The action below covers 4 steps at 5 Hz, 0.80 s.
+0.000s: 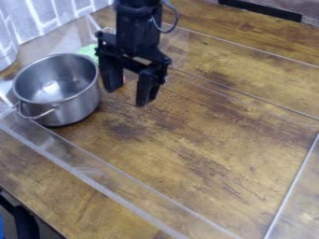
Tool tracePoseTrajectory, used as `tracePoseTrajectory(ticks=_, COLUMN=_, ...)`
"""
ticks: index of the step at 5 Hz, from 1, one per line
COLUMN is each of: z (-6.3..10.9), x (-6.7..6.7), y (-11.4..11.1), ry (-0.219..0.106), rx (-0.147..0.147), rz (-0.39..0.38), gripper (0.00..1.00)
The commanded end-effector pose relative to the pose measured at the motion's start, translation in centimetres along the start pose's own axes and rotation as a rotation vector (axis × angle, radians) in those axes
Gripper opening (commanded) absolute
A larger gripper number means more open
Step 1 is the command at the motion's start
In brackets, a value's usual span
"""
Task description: Move the pink spoon to the right side of the table
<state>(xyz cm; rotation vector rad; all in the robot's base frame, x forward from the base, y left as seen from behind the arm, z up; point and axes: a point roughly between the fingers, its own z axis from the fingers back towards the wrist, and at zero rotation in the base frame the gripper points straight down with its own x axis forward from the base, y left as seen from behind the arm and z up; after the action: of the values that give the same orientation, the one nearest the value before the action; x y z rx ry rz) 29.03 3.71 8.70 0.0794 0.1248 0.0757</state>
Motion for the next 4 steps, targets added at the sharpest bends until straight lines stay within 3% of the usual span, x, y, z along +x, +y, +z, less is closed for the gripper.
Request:
tracePoseTrajectory(ticks=1, z=0.6, x=0.8, y=0.5, ry=-0.058, rx=0.018, rz=0.050, gripper=0.00)
tracePoseTrajectory(ticks=2, z=-0.2, x=1.3, y=1.2, ry=-0.055, rx=0.024, rz=0.081, gripper=1.00)
tracePoseTrajectory(ticks=3, z=-0.7, x=2.2, y=2.3, ry=-0.060, rx=0.029, rz=0.119, gripper=1.00)
tracePoseTrajectory(ticks=4, z=-0.9, x=3.9, y=3.7, ry=-0.075, rx=0.032, rz=0.167, gripper=1.00)
